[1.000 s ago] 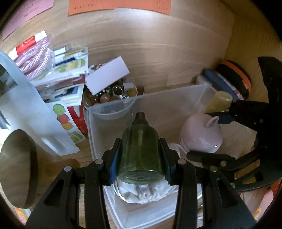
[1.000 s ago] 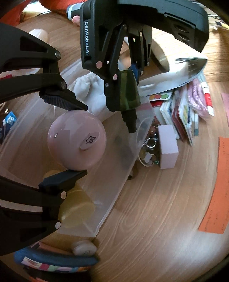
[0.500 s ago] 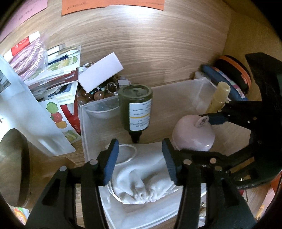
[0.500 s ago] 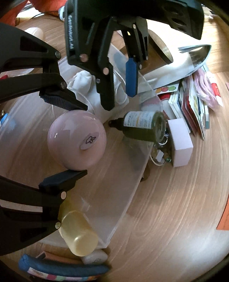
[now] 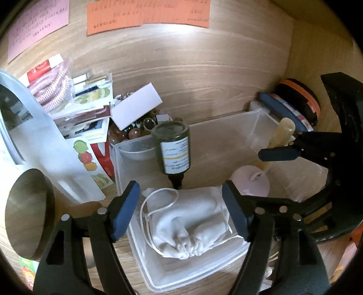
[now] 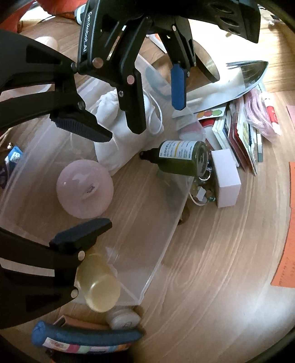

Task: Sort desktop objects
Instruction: 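Open both grippers to drop the green bottle and pink container into the box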

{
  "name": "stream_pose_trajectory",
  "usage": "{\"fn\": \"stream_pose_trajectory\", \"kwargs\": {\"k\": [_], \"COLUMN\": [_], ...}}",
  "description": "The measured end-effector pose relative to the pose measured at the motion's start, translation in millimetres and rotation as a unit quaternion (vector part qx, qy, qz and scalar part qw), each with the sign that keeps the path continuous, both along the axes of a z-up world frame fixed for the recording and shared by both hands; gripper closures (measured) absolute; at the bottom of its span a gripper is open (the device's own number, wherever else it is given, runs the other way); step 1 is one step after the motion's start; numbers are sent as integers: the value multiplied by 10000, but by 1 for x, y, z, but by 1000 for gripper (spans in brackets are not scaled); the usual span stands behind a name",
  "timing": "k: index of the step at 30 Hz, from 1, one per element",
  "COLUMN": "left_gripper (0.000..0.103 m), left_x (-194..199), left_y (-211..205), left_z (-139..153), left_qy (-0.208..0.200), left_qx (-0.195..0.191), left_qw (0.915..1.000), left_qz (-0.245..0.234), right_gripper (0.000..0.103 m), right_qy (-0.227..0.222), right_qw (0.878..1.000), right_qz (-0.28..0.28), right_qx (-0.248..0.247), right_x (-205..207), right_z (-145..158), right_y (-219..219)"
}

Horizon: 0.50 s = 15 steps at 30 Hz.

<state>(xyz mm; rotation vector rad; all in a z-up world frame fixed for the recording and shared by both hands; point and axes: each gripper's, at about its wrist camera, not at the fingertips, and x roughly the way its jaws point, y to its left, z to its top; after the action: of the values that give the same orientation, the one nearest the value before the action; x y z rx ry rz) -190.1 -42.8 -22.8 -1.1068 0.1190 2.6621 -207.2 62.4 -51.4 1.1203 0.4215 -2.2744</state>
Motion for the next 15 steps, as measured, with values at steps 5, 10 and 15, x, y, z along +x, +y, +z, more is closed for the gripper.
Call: {"fn": "stream_pose_trajectory", "kwargs": {"k": [5, 10, 15], "left_gripper": [24, 14, 14], "left_x": [5, 9, 18], "left_y": [-2, -6, -3], "left_z": [6, 10, 13], "left_qy": [117, 172, 162], "left_qx": [45, 127, 141], "left_qw": [9999, 9997, 9996], "left_qz": [3, 83, 200], "right_gripper": [35, 29, 27], "right_qy": [85, 250, 396], "right_qw": [10000, 9996, 9989], "right_qz": [-7, -122, -265], "right_qx": [-14, -13, -44], "right_x": [12, 23, 33], "right_z": [12, 22, 30], "right_y": [4, 16, 24]}}
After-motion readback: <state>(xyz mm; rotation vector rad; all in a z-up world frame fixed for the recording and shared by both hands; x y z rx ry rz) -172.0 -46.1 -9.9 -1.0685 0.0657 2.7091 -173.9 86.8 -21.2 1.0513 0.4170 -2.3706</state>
